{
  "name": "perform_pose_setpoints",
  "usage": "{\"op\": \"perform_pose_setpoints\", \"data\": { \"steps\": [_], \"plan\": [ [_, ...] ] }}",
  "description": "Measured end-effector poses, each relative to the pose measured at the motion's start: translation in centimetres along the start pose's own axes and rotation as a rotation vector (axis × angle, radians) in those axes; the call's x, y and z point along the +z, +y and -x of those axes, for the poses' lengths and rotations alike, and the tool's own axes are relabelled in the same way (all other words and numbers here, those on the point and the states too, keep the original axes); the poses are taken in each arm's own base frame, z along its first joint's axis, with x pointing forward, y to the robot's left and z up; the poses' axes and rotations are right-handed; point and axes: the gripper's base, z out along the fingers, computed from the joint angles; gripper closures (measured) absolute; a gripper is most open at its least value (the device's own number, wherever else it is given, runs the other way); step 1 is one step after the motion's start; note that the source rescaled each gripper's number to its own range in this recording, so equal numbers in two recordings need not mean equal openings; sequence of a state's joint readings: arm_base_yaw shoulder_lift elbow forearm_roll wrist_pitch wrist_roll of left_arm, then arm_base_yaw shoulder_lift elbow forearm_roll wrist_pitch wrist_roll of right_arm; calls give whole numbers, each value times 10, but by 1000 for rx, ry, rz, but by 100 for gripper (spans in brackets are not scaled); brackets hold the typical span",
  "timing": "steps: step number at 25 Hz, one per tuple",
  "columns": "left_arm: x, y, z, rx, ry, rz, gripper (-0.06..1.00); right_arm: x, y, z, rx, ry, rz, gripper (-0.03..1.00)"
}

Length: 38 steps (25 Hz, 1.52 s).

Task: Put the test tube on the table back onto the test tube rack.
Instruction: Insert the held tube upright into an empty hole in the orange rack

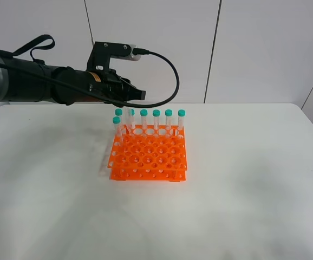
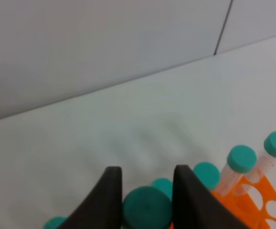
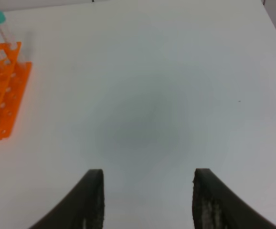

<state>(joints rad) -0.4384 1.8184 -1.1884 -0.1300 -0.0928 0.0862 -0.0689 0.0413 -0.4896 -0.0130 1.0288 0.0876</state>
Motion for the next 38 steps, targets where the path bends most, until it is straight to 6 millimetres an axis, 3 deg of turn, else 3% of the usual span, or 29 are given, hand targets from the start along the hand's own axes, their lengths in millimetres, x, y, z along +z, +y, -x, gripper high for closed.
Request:
{"op": "perform_pose_setpoints", "data": {
  "steps": [5,11,25,38],
  "plan": [
    [1,-1,0,-31,-2,-3,94,0,0,0,0,0,0,11],
    [13,-1,-14,-51,36,-1,94,0,0,0,2,-1,3,11],
    [13,-1,-9,-49,-24,2,94,0,0,0,2,-1,3,11],
    [31,1,-31,-1,25,7,94,0,0,0,2,-2,4,11]
  ]
}}
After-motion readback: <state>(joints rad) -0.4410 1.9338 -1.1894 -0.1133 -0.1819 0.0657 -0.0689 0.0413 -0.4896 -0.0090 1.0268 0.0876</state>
